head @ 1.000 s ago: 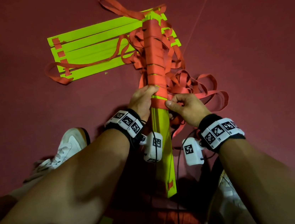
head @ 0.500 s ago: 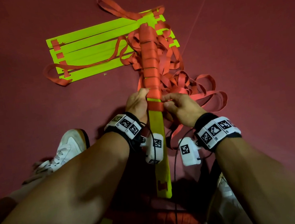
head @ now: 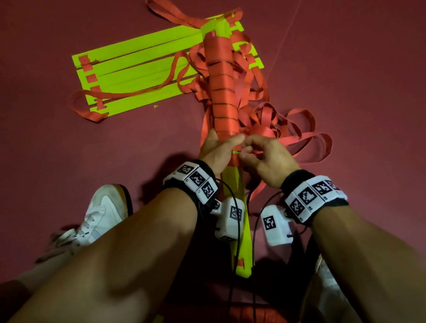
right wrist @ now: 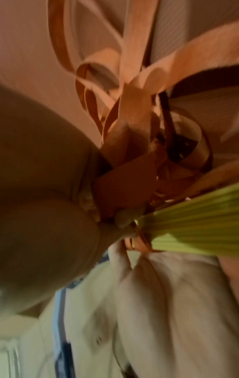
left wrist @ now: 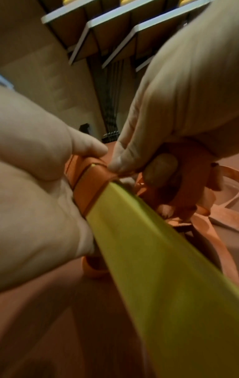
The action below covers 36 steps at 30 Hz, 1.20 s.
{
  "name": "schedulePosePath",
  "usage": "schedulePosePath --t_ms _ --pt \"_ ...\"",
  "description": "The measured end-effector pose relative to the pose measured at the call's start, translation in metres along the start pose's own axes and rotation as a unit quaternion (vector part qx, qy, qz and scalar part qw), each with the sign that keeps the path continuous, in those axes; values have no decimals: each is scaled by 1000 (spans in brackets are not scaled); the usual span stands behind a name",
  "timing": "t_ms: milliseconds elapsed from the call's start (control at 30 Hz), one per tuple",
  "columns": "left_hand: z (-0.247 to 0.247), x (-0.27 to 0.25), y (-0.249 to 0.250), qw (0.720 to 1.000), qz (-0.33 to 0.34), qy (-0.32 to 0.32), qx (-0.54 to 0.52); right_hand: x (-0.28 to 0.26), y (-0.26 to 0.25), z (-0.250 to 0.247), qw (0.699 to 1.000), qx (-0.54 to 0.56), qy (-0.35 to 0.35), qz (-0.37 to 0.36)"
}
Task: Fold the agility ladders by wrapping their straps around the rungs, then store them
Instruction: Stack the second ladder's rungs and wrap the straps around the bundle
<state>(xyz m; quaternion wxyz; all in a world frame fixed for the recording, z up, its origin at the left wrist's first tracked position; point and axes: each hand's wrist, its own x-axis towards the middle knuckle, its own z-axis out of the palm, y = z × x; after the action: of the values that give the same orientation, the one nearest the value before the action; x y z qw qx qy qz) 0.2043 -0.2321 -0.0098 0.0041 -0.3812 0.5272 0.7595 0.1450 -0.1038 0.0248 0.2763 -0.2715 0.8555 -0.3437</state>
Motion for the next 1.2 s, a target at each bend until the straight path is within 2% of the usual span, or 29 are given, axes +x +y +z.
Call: schedulePosePath --t_ms 67,167,233,333,433,567,800,900,1000,1100,1200 --pt "-1 6 -4 999 -4 32 3 4 0 3 998 -68 5 -9" --pt "-3 11 -10 998 -8 65 19 10 0 2 991 -131 -32 15" --pt "-3 13 -13 998 -17 64 14 12 -3 1 994 -102 -33 15" --pt "-1 16 -14 997 -36 68 7 12 -9 2 998 -51 -1 -21" --pt "-1 19 -13 996 -40 86 2 9 -2 5 999 -35 23 -14" --pt "-6 16 -9 994 -23 104 10 3 5 1 998 -62 -23 2" --pt "-11 25 -13 996 -28 81 -37 5 7 -9 994 -67 -79 17" --pt "-9 30 -23 998 -4 60 -2 5 9 -7 994 -66 -85 11" --pt "-7 31 -30 999 -17 16 24 3 7 -8 995 -69 -73 8" --pt "-8 29 -26 1000 -21 6 1 3 10 -11 997 -15 -64 33" --pt "-7 26 -23 999 -16 34 -27 2 14 -10 994 53 -79 59"
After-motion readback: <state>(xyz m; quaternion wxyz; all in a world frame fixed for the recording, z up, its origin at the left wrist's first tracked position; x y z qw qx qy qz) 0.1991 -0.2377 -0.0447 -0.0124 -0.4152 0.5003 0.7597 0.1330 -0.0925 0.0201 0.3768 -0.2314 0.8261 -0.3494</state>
